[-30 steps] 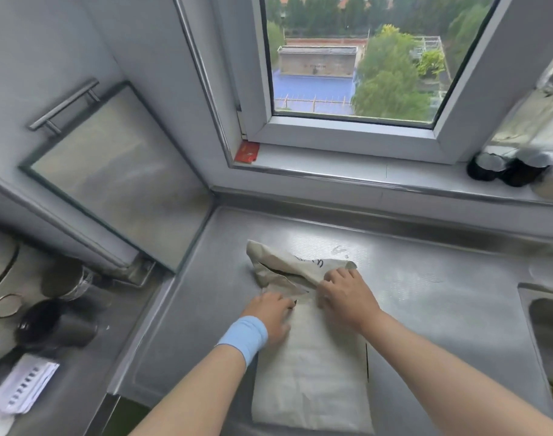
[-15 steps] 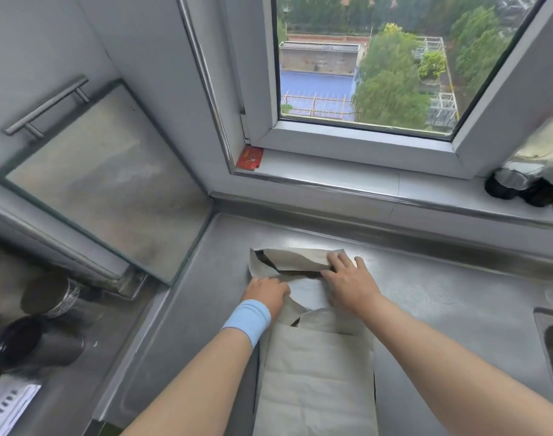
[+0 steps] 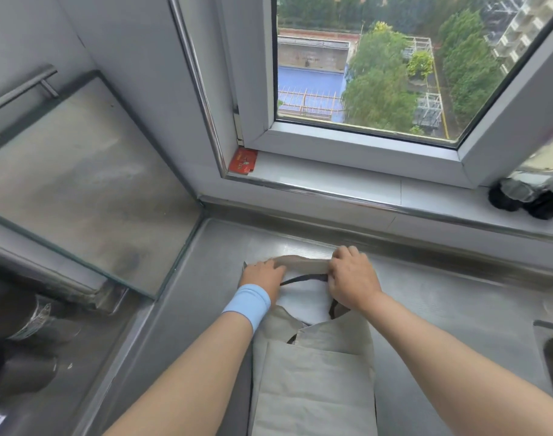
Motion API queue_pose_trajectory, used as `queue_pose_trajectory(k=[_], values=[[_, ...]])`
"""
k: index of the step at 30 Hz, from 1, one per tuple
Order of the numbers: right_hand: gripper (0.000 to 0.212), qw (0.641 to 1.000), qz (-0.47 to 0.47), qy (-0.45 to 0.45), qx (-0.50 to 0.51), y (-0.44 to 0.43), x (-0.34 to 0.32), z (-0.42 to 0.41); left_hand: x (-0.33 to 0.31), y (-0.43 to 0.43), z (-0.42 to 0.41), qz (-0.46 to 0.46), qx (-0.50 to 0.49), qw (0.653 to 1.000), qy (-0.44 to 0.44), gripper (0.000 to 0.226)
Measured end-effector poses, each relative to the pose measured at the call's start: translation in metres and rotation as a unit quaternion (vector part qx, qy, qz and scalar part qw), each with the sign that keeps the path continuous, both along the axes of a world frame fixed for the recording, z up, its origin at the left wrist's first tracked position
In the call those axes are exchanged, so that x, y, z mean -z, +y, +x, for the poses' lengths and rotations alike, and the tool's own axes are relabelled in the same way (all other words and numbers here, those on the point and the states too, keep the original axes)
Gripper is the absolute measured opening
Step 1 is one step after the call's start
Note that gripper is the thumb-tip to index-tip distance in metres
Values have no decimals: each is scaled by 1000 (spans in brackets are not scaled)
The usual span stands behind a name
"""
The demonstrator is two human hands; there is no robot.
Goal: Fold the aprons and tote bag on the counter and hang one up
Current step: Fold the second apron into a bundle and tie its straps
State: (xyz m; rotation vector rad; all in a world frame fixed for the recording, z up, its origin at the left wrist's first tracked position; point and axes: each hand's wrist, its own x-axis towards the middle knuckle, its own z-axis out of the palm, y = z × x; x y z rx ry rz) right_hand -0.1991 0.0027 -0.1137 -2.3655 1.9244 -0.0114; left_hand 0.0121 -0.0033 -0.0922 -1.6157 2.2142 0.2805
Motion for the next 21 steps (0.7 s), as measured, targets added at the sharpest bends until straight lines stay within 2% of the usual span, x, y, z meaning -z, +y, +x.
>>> queue_pose_trajectory(k=[3, 5, 6, 7, 8, 9, 10, 11, 12, 13, 15, 17, 19, 21], values=[[9, 975, -7, -208, 83, -13, -24, 5, -5, -14, 4, 16, -41, 999, 22, 31], [9, 956, 12, -264, 130, -26, -47, 8, -15, -24, 6, -1, -125, 985, 115, 27], [10, 945, 29, -288, 154, -32, -57, 11, -21, -29, 7, -18, -187, 965, 182, 24], [12, 926, 47, -326, 184, -39, -65, 12, -30, -37, 7, -31, -257, 929, 265, 22], [14, 898, 68, -379, 214, -45, -72, 14, -37, -46, 8, -28, -331, 869, 366, 20], [16, 868, 83, -428, 237, -51, -78, 17, -46, -54, 7, -24, -388, 795, 466, 19], [17, 853, 84, -453, 246, -56, -84, 19, -53, -61, 7, -24, -429, 729, 533, 20], [19, 859, 70, -449, 237, -61, -91, 22, -61, -67, 7, -26, -450, 680, 579, 18], [23, 874, 51, -435, 211, -65, -99, 24, -66, -70, 8, -37, -454, 662, 595, 15], [33, 892, 29, -418, 170, -69, -105, 25, -70, -71, 9, -54, -442, 667, 597, 20], [61, 916, -4, -394, 78, -73, -114, 29, -69, -67, 15, -89, -415, 707, 566, 47], [73, 936, -37, -348, 35, -70, -116, 32, -62, -56, 18, -106, -384, 745, 535, 56], [65, 954, -109, -280, 12, -60, -105, 33, -50, -38, 22, -132, -349, 800, 470, 48], [49, 957, -164, -239, 1, -43, -87, 32, -30, -21, 27, -130, -348, 836, 404, 41]])
